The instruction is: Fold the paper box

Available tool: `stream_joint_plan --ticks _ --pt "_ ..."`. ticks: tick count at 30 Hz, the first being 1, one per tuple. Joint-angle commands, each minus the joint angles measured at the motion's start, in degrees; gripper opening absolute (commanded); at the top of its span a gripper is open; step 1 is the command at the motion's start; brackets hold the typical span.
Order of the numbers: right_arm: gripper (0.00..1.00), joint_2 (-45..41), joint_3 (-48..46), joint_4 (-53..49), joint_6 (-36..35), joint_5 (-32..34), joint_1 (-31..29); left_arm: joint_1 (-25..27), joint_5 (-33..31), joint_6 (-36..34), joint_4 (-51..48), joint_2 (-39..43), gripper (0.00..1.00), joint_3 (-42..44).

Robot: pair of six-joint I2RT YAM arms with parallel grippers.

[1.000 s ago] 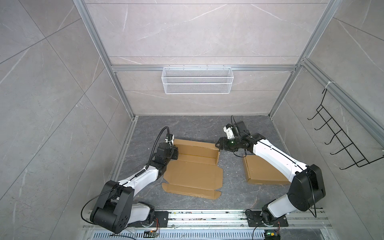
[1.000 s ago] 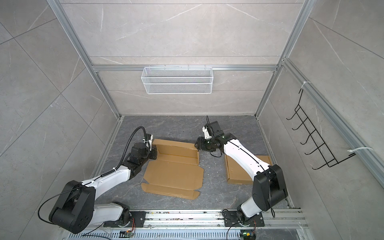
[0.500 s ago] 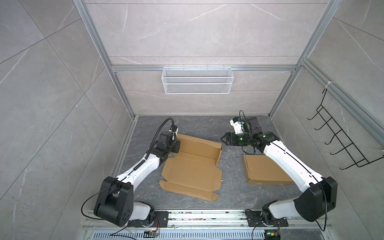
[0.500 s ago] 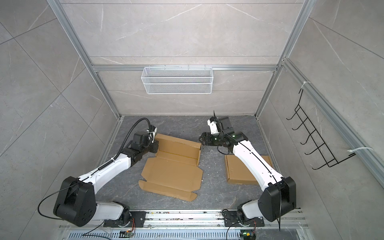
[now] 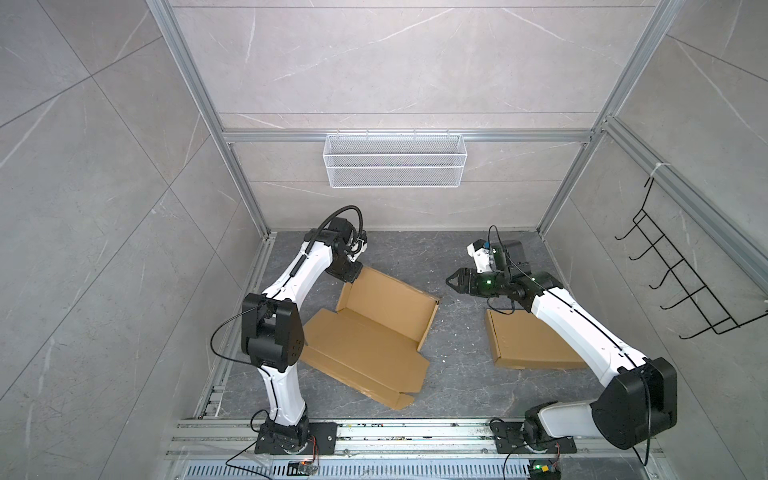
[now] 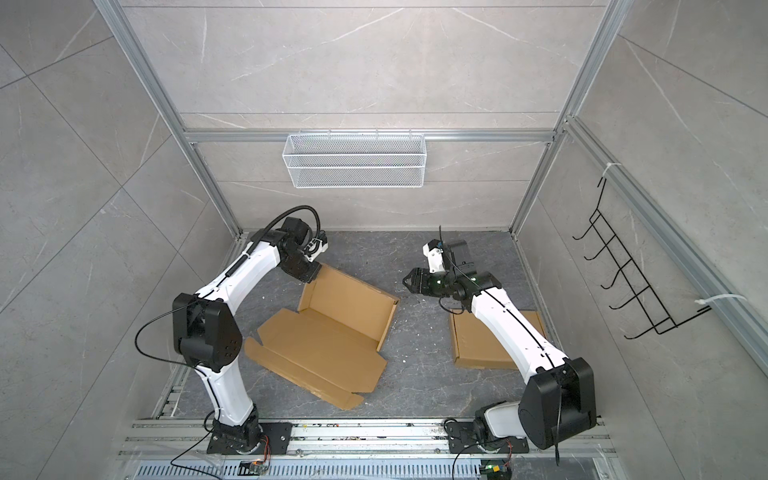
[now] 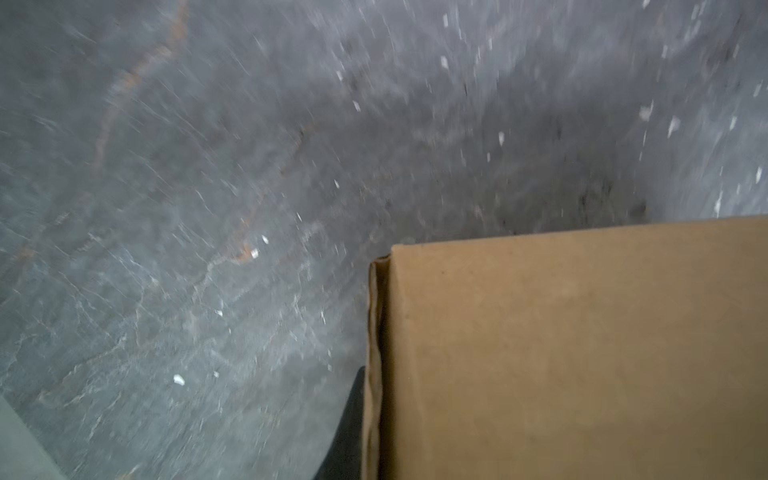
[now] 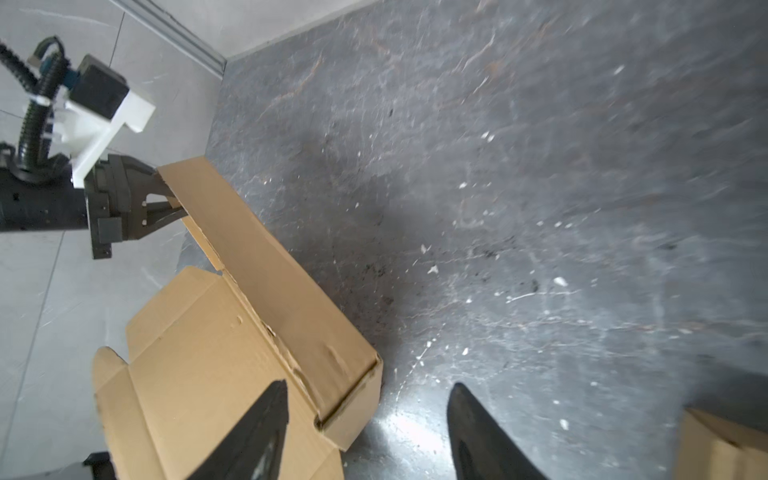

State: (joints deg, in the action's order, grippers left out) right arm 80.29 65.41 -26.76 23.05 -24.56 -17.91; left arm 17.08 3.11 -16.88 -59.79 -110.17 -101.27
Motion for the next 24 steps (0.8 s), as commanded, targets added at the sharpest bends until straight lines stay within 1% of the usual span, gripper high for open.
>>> stream_joint_plan --ticks 1,3,6,11,14,16,19,24 --pt "0.63 2.0 -1.1 3.8 0.8 -3.4 -1.9 0.4 0.3 -4.7 -15.0 -3.2 0.00 -5.5" --pt "0.63 3.5 -0.1 3.2 -0.9 -3.7 -3.6 1.6 -1.7 -5.0 -17.3 -6.0 0.00 -7.8" --pt "0.65 6.1 2.5 1.6 -4.3 -2.7 -7.0 3.1 -2.4 -4.7 -19.9 -10.2 0.00 -11.4" --pt "0.67 12.4 7.3 -1.2 -8.9 -0.3 -12.4 4.5 -4.6 -3.5 -21.8 -15.9 0.06 -16.4" --pt "0.67 16.3 8.6 -1.0 -9.9 1.7 -14.4 5.1 -5.9 -2.4 -21.9 -17.8 0.14 -18.9" --pt "0.67 18.7 9.5 -1.4 -10.4 2.9 -15.5 5.5 -6.4 -1.7 -21.6 -18.6 0.23 -20.3" --pt "0.67 20.9 10.5 -1.5 -10.9 3.9 -16.6 6.2 -6.4 -1.1 -20.9 -19.0 0.33 -22.0" --pt "0.67 24.9 12.1 -1.7 -12.1 7.0 -16.9 7.4 -5.5 -0.4 -19.1 -18.4 0.43 -24.1"
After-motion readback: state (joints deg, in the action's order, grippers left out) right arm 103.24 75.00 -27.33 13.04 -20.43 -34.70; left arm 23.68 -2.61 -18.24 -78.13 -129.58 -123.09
